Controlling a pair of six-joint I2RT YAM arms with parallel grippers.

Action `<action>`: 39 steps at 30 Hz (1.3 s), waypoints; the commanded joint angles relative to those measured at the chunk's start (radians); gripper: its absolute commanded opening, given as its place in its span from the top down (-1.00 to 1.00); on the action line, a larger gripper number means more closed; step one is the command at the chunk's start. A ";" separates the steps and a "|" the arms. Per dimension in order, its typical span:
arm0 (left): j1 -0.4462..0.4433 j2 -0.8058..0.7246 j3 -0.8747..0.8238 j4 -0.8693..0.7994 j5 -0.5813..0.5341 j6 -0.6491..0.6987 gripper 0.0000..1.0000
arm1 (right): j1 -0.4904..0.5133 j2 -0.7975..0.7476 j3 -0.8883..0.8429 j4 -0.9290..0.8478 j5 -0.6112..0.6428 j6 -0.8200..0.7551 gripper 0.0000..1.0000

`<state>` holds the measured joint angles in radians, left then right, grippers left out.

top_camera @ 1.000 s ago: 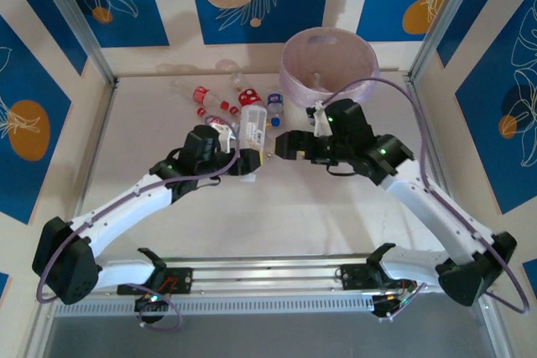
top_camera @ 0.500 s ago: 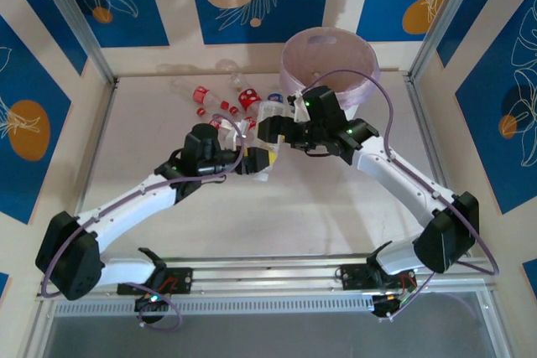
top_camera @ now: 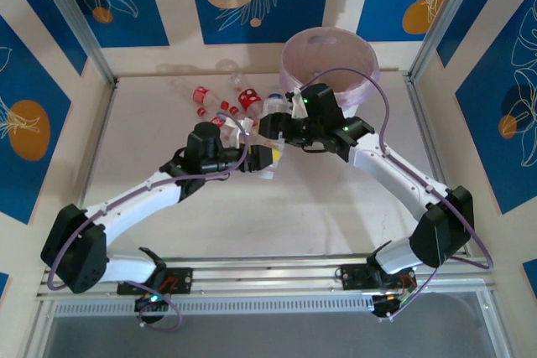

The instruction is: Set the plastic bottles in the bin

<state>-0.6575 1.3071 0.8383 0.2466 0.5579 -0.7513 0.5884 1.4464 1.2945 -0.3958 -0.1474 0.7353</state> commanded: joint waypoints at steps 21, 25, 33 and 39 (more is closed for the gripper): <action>0.049 -0.126 -0.087 0.090 0.056 -0.043 -1.00 | -0.131 0.121 0.528 -0.233 0.091 -0.458 -0.04; 0.083 -0.097 -0.090 0.076 0.018 -0.086 -1.00 | -0.185 0.174 0.648 -0.218 0.111 -0.496 -0.01; 0.132 0.033 -0.077 -0.109 -0.115 -0.125 -0.99 | -0.339 0.306 0.819 -0.166 0.098 -0.523 0.01; 0.145 0.066 -0.080 -0.203 -0.256 -0.162 -1.00 | -0.404 0.427 0.922 -0.225 0.139 -0.591 0.01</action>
<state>-0.5289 1.3712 0.7597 0.1108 0.3973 -0.8837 0.1963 1.8332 2.1693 -0.5892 -0.0330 0.2020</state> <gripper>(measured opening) 0.998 0.557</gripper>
